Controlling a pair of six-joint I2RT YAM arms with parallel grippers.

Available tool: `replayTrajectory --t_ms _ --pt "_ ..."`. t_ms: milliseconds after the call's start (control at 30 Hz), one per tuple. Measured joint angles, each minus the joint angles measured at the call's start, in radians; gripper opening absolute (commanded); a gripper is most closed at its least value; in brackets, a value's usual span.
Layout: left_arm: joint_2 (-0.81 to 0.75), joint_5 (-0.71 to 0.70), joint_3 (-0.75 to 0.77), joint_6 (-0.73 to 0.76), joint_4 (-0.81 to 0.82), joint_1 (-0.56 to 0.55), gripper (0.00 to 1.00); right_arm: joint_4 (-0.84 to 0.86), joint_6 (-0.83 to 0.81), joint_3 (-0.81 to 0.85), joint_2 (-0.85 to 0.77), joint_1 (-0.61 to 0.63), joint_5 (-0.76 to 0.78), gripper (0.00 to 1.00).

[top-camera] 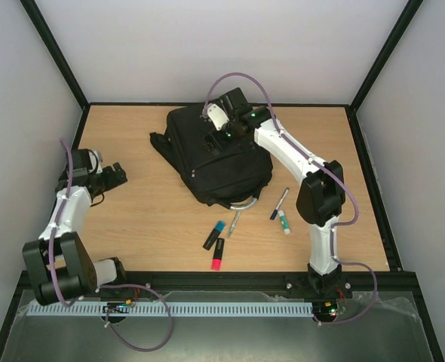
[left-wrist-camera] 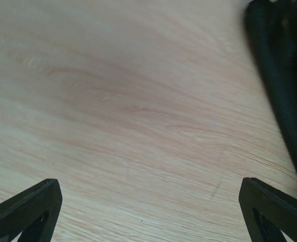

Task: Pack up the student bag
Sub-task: Zip the student bag at the center of the board.

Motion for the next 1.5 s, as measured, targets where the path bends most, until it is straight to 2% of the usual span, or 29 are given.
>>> replayTrajectory --t_ms 133,267,433,600,700,800,900,1133,1333,1500 --pt "-0.071 -0.093 0.0 -0.002 0.027 -0.062 0.99 0.0 0.003 0.004 0.018 0.0 -0.007 0.96" --pt "-0.034 -0.16 -0.033 0.0 0.065 -0.029 0.99 0.0 0.01 0.005 0.038 0.0 -0.01 0.95" --pt "-0.04 -0.05 -0.154 0.064 0.131 0.032 0.99 0.002 0.015 0.011 0.071 0.0 -0.007 0.86" --pt "-0.068 0.091 -0.195 0.085 0.21 -0.029 0.99 0.003 0.017 0.016 0.119 0.0 -0.008 0.73" --pt "-0.062 0.187 -0.186 0.119 0.233 -0.073 0.84 0.004 0.027 0.016 0.15 0.0 -0.008 0.68" --pt "-0.023 0.27 -0.149 0.203 0.228 -0.13 0.6 0.012 0.035 0.016 0.18 0.0 -0.006 0.66" --pt "0.02 0.332 -0.099 0.344 0.189 -0.199 0.48 0.018 0.039 0.016 0.181 -0.002 -0.006 0.66" --pt "0.148 0.456 -0.035 0.659 0.089 -0.325 0.45 0.02 0.04 0.016 0.183 -0.002 -0.006 0.66" --pt "0.265 0.486 -0.012 0.767 0.095 -0.389 0.38 0.027 0.037 0.007 0.182 -0.002 -0.003 0.66" --pt "0.366 0.486 0.045 0.792 0.135 -0.432 0.35 0.039 0.036 -0.003 0.18 -0.002 -0.004 0.66"
